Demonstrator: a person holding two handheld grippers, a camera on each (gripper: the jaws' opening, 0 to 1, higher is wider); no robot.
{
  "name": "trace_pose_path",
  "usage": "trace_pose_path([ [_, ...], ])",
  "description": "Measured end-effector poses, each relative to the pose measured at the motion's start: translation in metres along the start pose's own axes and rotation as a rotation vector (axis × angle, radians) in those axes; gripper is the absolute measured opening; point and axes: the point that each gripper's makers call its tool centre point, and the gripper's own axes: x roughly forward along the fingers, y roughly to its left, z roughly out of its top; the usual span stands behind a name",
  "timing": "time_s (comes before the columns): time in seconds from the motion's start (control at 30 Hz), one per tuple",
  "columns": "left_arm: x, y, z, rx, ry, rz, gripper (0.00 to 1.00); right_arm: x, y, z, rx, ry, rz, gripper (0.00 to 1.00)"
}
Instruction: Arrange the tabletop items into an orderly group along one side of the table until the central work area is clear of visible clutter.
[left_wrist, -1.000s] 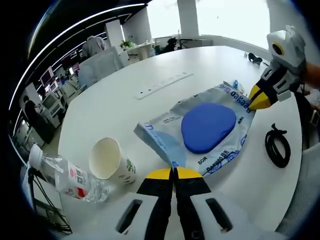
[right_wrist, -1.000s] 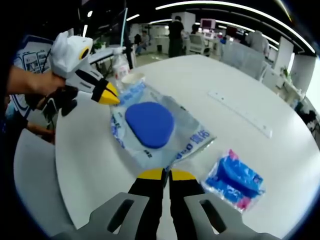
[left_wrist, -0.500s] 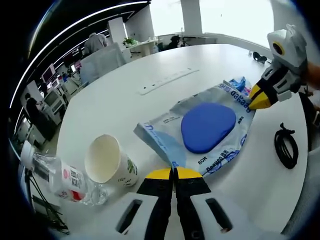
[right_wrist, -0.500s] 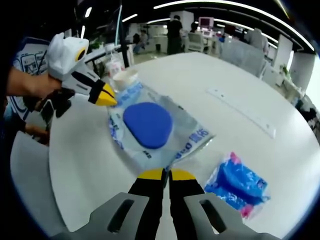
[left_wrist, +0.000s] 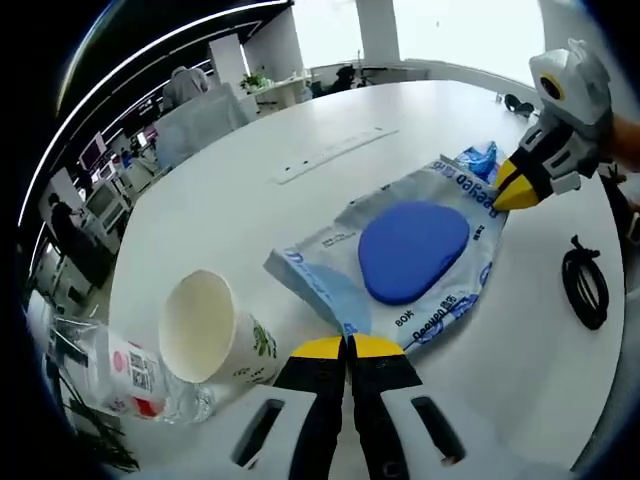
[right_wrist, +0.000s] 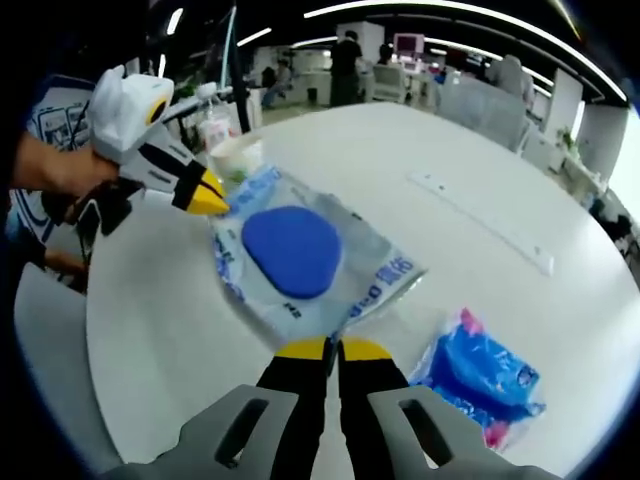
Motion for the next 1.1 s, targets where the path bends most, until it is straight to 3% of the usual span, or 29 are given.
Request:
trace_pose_path([
  [0.23,0.008,-0.003,0.0,0.008,0.005,-0.003,0.0,0.006,-0.008,-0.003,-0.011,0.011,-0.045,0.0],
  [0.63,0.02,0.002,-0.004,0.021,0.02,0.008,0.01,0.019,-0.011,-0.012,-0.03,0.046,-0.059,0.01],
  [1.1,0.026,0.004,-0.002,0.034,0.011,0.034,0.02,0.025,-0.022,-0.01,0.003,0.032,-0.09,0.01],
])
